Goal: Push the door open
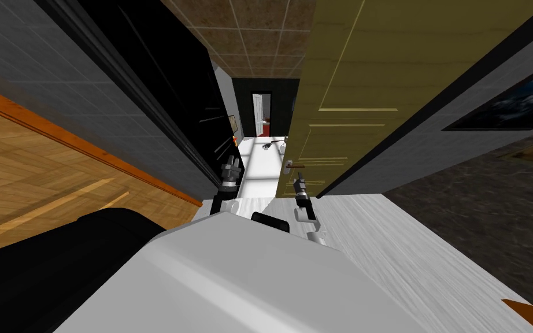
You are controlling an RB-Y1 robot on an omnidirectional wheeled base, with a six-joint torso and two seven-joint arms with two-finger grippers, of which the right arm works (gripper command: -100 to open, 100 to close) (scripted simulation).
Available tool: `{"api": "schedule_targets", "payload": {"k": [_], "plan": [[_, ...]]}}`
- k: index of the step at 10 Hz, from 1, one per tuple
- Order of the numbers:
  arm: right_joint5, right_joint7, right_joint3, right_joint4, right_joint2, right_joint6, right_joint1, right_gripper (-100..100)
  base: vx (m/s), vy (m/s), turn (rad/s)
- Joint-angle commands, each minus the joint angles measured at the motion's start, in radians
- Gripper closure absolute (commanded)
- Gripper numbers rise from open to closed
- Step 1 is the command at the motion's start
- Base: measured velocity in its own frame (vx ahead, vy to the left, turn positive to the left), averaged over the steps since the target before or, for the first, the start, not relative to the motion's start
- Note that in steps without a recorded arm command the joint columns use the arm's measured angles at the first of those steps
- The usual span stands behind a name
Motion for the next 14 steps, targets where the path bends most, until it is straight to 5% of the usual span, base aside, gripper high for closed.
{"api": "schedule_targets", "payload": {"k": [1,7,8,14], "plan": [[0.005,-0.001,0.008,0.042,-0.002,0.016,-0.021,-100,0.052,-0.147,0.083],[0.02,-0.002,0.032,0.16,0.002,0.054,-0.075,-100,0.051,-0.142,0.075],[0.019,-0.001,0.03,0.145,0.002,0.047,-0.065,-100,0.017,-0.06,0.022],[0.017,0.004,0.007,0.198,0.014,0.032,-0.096,-100,0.19,0.039,0.028]]}}
